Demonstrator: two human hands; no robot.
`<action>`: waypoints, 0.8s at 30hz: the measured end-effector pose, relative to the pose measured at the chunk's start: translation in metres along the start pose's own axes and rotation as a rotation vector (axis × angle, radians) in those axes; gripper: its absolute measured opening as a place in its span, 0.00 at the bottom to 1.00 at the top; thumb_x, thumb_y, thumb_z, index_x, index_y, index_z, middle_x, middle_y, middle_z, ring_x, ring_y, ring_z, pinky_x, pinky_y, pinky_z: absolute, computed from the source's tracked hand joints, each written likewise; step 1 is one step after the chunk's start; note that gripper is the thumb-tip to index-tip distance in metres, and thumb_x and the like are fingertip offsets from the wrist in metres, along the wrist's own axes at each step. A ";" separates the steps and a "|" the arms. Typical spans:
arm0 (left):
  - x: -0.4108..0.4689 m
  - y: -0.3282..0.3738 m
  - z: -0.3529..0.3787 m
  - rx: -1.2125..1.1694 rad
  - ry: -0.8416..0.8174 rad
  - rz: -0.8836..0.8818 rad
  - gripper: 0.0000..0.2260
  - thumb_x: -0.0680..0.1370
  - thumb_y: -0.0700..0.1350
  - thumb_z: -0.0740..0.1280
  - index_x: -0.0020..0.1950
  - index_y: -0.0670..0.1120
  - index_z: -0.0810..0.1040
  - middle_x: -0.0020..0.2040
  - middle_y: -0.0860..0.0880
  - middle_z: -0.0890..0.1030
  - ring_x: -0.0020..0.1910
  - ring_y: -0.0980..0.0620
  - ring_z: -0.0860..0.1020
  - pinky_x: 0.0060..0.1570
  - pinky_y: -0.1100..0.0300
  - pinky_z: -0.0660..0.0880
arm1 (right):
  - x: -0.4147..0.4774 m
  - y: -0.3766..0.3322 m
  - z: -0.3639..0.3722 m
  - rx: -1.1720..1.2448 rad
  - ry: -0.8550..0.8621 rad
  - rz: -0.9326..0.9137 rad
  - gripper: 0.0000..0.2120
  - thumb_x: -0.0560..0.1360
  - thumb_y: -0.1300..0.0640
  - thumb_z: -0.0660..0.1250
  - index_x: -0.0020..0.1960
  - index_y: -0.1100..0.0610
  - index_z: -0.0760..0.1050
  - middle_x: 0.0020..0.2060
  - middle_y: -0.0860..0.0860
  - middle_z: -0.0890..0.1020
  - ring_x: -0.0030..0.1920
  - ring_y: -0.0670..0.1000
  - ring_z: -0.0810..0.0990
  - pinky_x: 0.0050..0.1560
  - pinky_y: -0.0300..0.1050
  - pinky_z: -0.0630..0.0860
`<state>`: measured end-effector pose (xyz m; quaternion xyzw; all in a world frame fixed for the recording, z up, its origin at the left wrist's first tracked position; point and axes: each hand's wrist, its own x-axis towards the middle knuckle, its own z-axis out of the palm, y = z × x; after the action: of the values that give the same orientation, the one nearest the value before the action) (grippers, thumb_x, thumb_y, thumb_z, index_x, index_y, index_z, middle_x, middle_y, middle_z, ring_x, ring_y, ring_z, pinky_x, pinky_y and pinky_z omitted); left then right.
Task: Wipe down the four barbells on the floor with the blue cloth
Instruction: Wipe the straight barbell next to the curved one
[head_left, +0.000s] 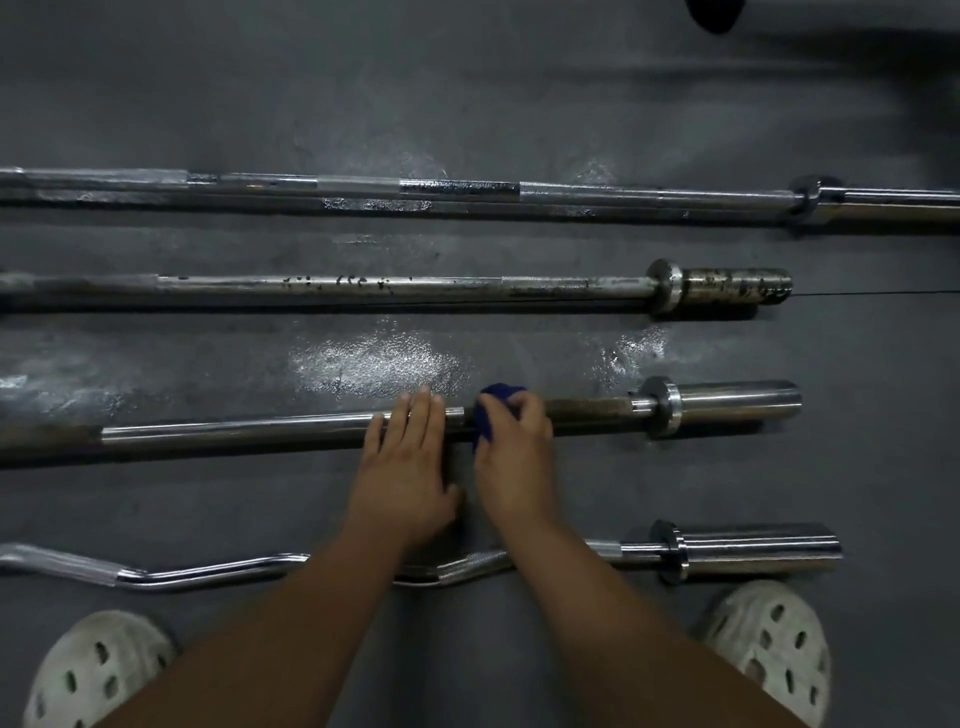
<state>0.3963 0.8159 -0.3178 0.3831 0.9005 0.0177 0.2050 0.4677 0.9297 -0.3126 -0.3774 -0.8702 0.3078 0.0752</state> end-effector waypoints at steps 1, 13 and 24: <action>0.004 -0.001 -0.002 0.010 -0.009 -0.005 0.46 0.72 0.60 0.62 0.81 0.46 0.40 0.81 0.46 0.39 0.80 0.47 0.38 0.76 0.47 0.38 | 0.006 -0.003 0.002 -0.004 -0.048 -0.020 0.22 0.73 0.64 0.66 0.66 0.53 0.76 0.62 0.55 0.70 0.61 0.56 0.70 0.64 0.44 0.68; 0.039 -0.005 -0.015 0.046 -0.034 -0.024 0.46 0.73 0.63 0.62 0.81 0.47 0.41 0.82 0.47 0.40 0.80 0.47 0.39 0.77 0.46 0.41 | 0.043 0.024 -0.017 0.039 0.030 0.105 0.19 0.70 0.67 0.67 0.59 0.53 0.79 0.54 0.53 0.68 0.50 0.54 0.74 0.60 0.41 0.70; 0.055 -0.010 -0.021 0.043 -0.032 -0.008 0.46 0.73 0.61 0.63 0.81 0.46 0.42 0.82 0.47 0.43 0.80 0.47 0.41 0.77 0.45 0.42 | 0.059 0.028 -0.021 0.081 0.019 0.070 0.20 0.72 0.68 0.65 0.62 0.57 0.79 0.53 0.50 0.66 0.52 0.54 0.73 0.60 0.34 0.64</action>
<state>0.3471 0.8497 -0.3202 0.3840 0.8988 -0.0084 0.2112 0.4509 0.9959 -0.3180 -0.4073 -0.8424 0.3416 0.0880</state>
